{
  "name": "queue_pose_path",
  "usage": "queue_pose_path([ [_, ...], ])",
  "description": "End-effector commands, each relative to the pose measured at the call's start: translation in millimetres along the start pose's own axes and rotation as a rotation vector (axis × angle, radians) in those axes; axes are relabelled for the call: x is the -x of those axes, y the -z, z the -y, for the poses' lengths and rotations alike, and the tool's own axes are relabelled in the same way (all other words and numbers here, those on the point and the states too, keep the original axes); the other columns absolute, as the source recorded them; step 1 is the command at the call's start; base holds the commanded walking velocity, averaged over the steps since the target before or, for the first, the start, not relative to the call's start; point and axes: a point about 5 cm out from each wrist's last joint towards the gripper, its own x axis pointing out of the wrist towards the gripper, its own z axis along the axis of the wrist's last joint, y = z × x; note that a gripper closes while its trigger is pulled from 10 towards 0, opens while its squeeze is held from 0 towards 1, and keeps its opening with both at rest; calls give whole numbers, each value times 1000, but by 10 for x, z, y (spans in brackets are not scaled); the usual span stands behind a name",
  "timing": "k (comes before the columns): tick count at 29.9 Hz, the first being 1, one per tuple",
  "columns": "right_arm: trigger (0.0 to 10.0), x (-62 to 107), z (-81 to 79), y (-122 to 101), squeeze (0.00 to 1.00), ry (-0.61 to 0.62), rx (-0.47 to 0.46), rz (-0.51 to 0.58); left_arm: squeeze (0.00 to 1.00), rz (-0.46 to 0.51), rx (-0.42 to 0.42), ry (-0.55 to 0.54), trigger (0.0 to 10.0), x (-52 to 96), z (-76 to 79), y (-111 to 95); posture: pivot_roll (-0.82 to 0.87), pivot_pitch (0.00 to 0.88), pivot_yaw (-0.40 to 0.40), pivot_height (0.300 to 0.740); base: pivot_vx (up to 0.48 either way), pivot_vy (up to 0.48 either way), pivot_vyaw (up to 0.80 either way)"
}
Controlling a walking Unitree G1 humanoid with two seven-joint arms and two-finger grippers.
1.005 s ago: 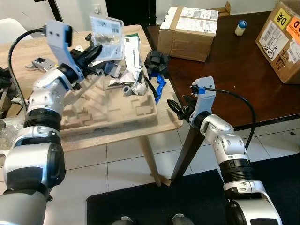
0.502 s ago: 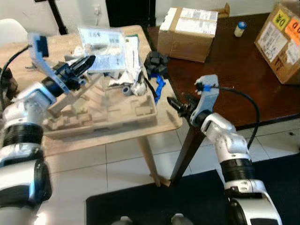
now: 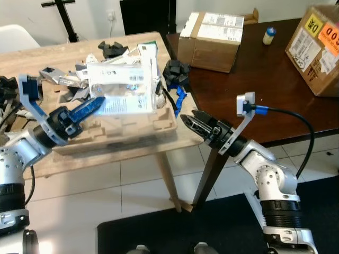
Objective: Picking trash to rubbish bin
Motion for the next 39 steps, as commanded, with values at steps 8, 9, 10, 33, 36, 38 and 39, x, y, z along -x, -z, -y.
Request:
queue_pose_path([
  [8, 10000, 119, -182, 191, 0, -158, -127, -75, 0, -68, 251, 98, 0, 155, 150, 453, -30, 129, 78, 740, 0, 0, 0],
  [9, 10000, 119, -182, 191, 0, -158, -127, -75, 0, -68, 251, 98, 0, 155, 150, 453, -30, 129, 78, 740, 0, 0, 0],
  [10, 10000, 142, -195, 208, 0, -167, -137, -85, 0, -89, 268, 92, 0, 181, 167, 489, -30, 129, 78, 740, 0, 0, 0],
  [33, 10000, 458, -256, 581, 0, -172, -158, -370, 0, -563, 390, -147, 0, 616, 311, 1197, -27, 134, 81, 740, 0, 0, 0],
  [36, 10000, 514, -223, 698, 0, -142, -129, -462, 0, -766, 353, -222, 0, 792, 300, 1372, -26, 132, 80, 740, 0, 0, 0],
  [38, 10000, 563, -194, 810, 0, -119, -108, -535, 0, -946, 308, -280, 0, 967, 283, 1540, -23, 130, 79, 740, 0, 0, 0],
  [39, 10000, 563, -194, 810, 0, -119, -108, -535, 0, -946, 308, -280, 0, 967, 283, 1540, -23, 130, 79, 740, 0, 0, 0],
])
